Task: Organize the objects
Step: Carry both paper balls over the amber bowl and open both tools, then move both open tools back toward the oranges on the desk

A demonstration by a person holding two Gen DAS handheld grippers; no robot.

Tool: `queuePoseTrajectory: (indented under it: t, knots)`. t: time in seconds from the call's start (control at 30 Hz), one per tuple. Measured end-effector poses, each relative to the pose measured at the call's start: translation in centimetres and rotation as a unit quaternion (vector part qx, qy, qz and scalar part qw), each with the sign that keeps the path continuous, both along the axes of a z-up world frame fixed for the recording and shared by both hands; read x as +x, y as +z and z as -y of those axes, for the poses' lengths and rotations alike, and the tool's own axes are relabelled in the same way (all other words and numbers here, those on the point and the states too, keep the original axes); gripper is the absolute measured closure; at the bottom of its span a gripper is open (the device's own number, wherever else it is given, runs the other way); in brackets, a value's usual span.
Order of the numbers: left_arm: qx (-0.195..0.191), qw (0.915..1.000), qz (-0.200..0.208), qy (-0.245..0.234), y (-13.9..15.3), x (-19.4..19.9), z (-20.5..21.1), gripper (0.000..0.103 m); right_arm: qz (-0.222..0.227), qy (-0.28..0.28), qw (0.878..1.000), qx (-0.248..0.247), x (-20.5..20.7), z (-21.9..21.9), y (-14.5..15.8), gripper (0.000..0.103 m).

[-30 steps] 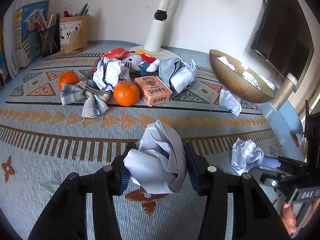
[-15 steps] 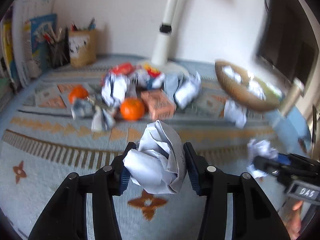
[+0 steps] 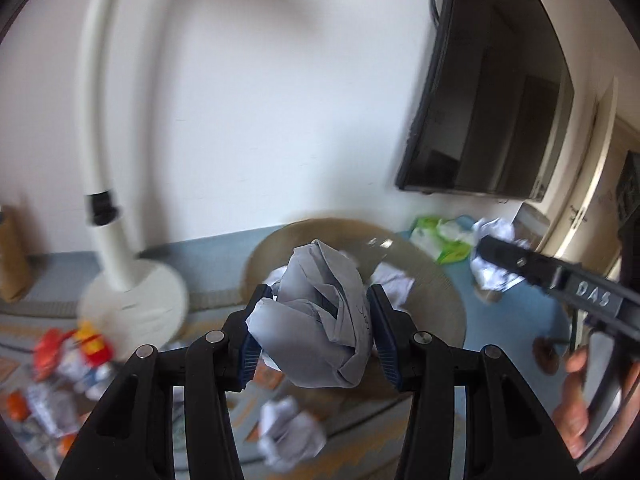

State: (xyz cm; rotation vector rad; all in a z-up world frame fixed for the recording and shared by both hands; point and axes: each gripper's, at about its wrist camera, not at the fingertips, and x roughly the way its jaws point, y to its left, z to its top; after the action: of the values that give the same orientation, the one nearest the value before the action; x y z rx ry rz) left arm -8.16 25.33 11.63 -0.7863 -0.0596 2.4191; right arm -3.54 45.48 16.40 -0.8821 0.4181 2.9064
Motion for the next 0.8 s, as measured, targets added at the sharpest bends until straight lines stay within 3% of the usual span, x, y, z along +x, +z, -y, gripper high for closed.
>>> queuePoseTrajectory:
  t: [0.07,0.1,0.13,0.17,0.2,0.33,0.47,0.6,0.7,0.8]
  knots:
    - [0.014,0.9999,-0.005,-0.003,-0.5,-0.5,-0.8,0.049,0.004,-0.004,1.0,-0.004,-1.3,-0.9,-0.4,0.055]
    - [0.019,0.9998,-0.005,-0.004,-0.8,-0.8,-1.3,0.025,0.005,-0.003,1.0,-0.009,-1.8,-1.3,-0.7,0.05]
    - [0.019,0.9998,0.002,-0.001,-1.2,-1.1,-1.6,0.008,0.006,-0.008,1.0,-0.011,-2.4,-1.8,-1.0,0.036]
    - [0.019,0.9998,0.005,0.008,-1.4,-1.3,-1.6,0.008,0.007,-0.016,1.0,-0.006,-2.8,-2.1,-1.3,0.021]
    - [0.018,0.9997,0.009,0.015,-1.6,-1.4,-1.4,0.008,0.012,-0.022,1.0,0.005,-3.2,-2.3,-1.5,0.017]
    - [0.024,0.999,0.022,0.03,-1.2,-0.6,1.8,0.008,0.032,-0.031,0.999,0.011,-2.7,-3.1,-2.5,0.017]
    - [0.01,0.9977,-0.014,0.065,1.3,3.1,7.5,0.008,0.034,-0.032,0.999,0.011,0.8,-2.5,-3.2,0.017]
    - [-0.028,0.9903,-0.072,0.115,5.1,8.2,13.9,0.007,0.028,0.024,0.999,0.002,3.9,0.7,-3.0,0.017]
    - [-0.032,0.9833,-0.103,0.147,7.0,11.2,17.9,0.0,0.007,0.072,0.997,-0.008,5.9,4.4,-1.6,0.017]
    - [-0.011,0.9779,-0.091,0.188,6.6,13.3,22.5,0.0,-0.007,0.115,0.993,-0.028,7.4,8.2,-1.4,0.014]
